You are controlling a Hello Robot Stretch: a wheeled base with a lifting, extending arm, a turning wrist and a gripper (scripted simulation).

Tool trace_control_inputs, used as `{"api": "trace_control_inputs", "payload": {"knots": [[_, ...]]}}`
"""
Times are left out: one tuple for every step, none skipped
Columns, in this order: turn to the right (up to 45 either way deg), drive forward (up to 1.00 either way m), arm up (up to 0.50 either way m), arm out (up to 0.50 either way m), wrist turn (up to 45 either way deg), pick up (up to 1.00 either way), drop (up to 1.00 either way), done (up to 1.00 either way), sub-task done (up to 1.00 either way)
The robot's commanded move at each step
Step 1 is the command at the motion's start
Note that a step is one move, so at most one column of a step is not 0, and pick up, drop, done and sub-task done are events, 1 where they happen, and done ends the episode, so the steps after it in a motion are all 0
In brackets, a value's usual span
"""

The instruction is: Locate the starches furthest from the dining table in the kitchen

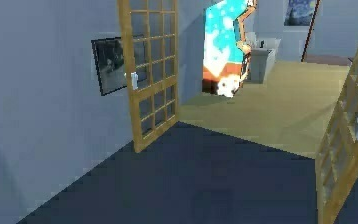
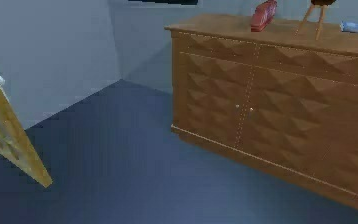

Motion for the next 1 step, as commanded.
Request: {"api": "trace_control_inputs", "payload": {"knots": [[18.0, 0.00, 0.00, 0.00, 0.0, 0.00, 0.00, 0.00, 0.00]]}}
